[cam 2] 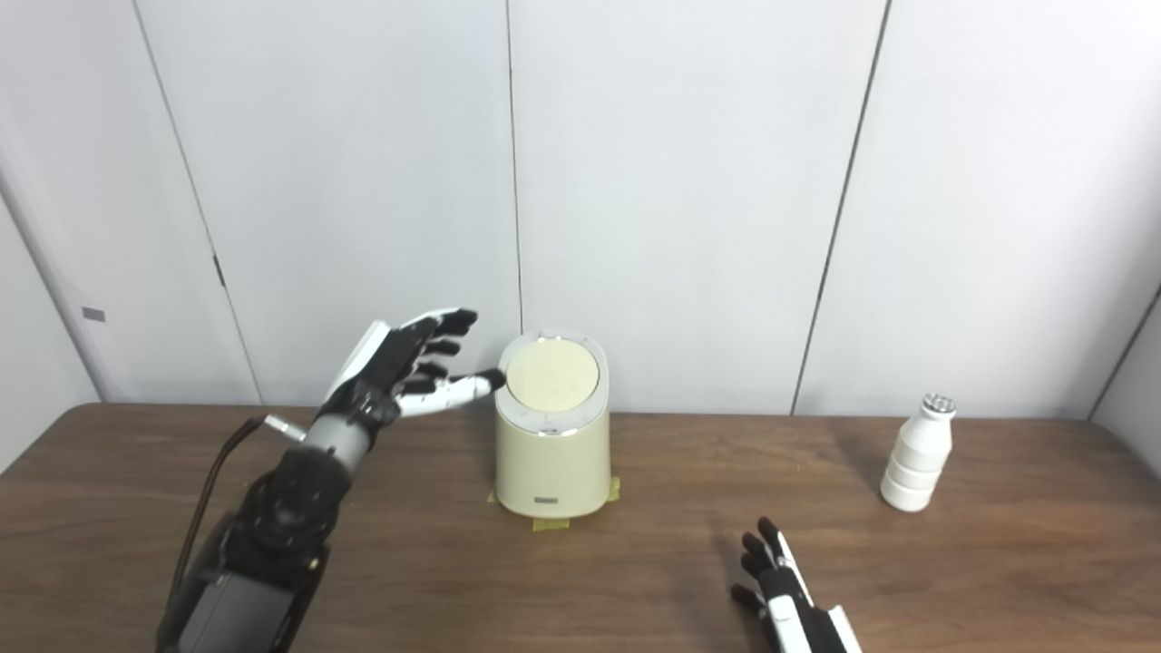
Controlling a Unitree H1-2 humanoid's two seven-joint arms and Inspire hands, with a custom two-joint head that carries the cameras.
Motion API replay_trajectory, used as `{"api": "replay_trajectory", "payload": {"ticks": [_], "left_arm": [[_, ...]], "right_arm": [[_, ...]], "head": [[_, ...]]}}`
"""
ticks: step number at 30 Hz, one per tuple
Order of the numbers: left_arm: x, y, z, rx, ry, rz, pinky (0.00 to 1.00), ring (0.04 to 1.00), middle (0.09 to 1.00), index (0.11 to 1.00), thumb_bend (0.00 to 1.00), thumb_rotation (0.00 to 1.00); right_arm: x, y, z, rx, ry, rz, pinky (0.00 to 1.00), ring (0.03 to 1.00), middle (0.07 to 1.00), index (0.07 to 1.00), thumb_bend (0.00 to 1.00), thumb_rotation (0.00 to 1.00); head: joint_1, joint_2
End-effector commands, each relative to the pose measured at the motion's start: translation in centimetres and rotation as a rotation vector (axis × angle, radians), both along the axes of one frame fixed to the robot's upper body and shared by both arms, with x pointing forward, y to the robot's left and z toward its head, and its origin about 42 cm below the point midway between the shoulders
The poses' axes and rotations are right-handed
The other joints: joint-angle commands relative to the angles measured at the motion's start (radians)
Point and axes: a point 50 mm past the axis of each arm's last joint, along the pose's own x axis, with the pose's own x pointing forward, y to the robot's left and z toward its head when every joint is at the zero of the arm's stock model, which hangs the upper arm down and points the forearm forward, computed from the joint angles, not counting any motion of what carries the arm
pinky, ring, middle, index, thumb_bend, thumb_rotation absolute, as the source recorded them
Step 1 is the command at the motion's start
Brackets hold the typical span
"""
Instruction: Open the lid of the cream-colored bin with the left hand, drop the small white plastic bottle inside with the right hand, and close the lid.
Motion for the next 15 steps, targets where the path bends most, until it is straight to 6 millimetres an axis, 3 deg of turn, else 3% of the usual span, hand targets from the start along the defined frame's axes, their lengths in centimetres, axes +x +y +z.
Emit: {"api": "replay_trajectory", "payload": {"ticks": [1, 11, 15], "left_arm": [[1.1, -0.7, 3.6, 0.030, -0.131, -0.023, 0.74, 0.822, 0.860, 0.873, 0.82, 0.37], [3.1, -2.3, 5.4, 0.071, -0.166, -0.048, 0.75, 0.839, 0.880, 0.897, 0.80, 0.33], [4.0, -2.6, 5.8, 0.136, -0.163, -0.045, 0.75, 0.858, 0.894, 0.921, 0.87, 0.34]], "right_arm": [[0.1, 0.9, -0.4, 0.019, -0.021, 0.002, 0.88, 0.950, 0.954, 1.000, 0.56, 1.00], [0.1, 1.5, -0.5, -0.002, -0.027, 0.000, 0.85, 0.931, 0.936, 1.000, 0.56, 1.00], [0.2, 1.8, -0.6, 0.012, -0.025, 0.004, 0.87, 0.931, 0.927, 1.000, 0.57, 1.00]], "head": [[-0.003, -0.002], [-0.014, -0.005], [-0.022, -0.008]]}}
